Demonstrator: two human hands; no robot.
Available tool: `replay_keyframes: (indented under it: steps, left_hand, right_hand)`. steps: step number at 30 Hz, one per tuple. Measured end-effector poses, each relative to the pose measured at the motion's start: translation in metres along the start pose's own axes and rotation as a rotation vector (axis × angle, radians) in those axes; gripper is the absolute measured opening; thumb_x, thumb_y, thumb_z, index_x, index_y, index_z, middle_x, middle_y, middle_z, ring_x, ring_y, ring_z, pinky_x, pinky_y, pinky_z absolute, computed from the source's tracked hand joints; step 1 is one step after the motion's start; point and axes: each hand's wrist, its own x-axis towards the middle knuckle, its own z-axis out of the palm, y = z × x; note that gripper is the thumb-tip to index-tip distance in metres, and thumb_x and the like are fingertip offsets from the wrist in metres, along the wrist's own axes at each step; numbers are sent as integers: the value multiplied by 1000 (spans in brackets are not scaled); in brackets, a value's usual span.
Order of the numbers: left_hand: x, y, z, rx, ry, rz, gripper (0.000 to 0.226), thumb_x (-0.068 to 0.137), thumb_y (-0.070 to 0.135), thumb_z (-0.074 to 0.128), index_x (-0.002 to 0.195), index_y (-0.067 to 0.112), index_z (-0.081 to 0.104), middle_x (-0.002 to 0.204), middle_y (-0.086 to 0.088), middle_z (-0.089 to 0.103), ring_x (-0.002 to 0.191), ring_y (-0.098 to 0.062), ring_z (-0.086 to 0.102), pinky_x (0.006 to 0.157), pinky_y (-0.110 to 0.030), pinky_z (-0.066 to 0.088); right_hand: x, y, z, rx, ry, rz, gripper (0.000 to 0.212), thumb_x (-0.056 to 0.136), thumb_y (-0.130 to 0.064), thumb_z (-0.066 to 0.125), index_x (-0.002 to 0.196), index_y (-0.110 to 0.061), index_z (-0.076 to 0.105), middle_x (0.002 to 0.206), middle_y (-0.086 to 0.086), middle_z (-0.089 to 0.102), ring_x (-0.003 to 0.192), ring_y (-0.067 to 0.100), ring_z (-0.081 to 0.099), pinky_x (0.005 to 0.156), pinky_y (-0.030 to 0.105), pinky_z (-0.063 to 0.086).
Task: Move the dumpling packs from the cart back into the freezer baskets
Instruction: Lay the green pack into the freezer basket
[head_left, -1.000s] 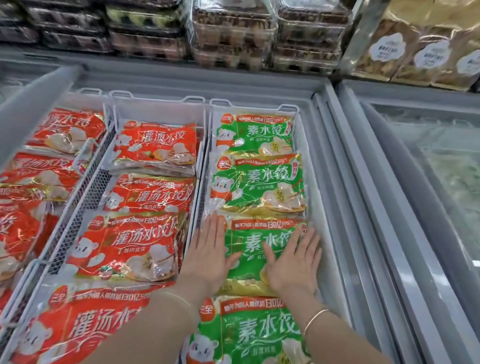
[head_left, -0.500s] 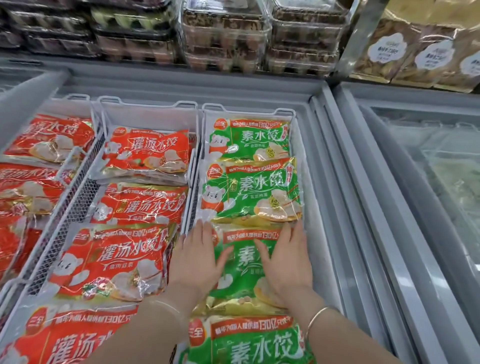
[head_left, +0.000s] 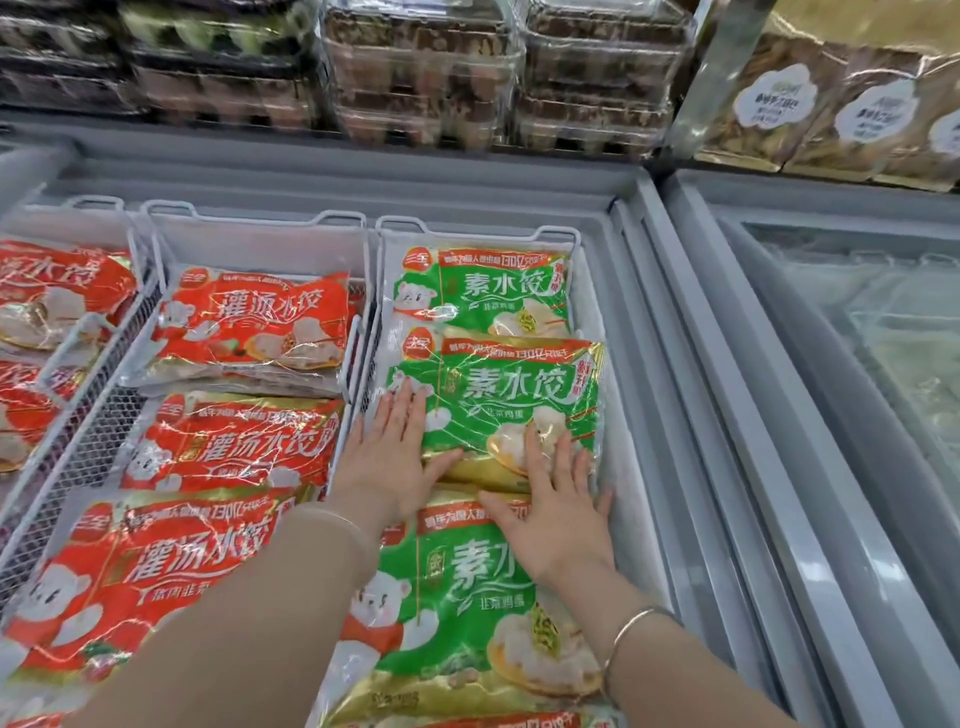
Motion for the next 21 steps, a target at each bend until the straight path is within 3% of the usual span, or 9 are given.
replay_keyframes:
  steps: [3,8,13,17,21]
  left_hand:
    - [-8,0,5,3,-40,-19,82,88,67,15,129,18,-37,136,1,-43,145,-20,-22,120,-38,-5]
    - [-16,1,7,-20,-78,-47,90,88,67,17,141,13,-32,135,-1,-45,145,-21,-23,120,-39,-4]
    - [-26,-10,-3,-49,-20,-24,85,89,65,18,145,18,-26,152,-5,-32,146,-19,-20,120,-41,-4]
    - [-55,-48,-8,-62,30,-154,80,92,61,16,148,17,-19,155,-8,-28,146,-21,-19,120,-42,-1]
    - [-86,-96,-2,-124,28,-321,79,93,59,16,149,13,-17,155,-9,-26,146,-21,-19,120,-42,-3]
  right_hand:
    - [-2,0,0,-32,-8,6,80,84,-72,21,143,-40,-23,150,0,-32,146,23,-18,116,54,-4]
    - [-5,-4,-3,-55,-46,19,81,82,-75,19,144,-40,-20,155,3,-24,146,23,-16,114,58,-4]
    - [-10,-11,-15,-78,-34,54,81,83,-74,17,145,-37,-21,156,7,-22,146,26,-16,113,57,-9]
    - [-27,-41,-19,-73,64,18,80,89,-66,19,146,-27,-23,154,10,-25,144,28,-20,117,50,-9]
    - [-36,-99,-10,-7,27,-115,79,94,-55,24,148,-16,-19,154,9,-26,144,26,-21,118,42,-9]
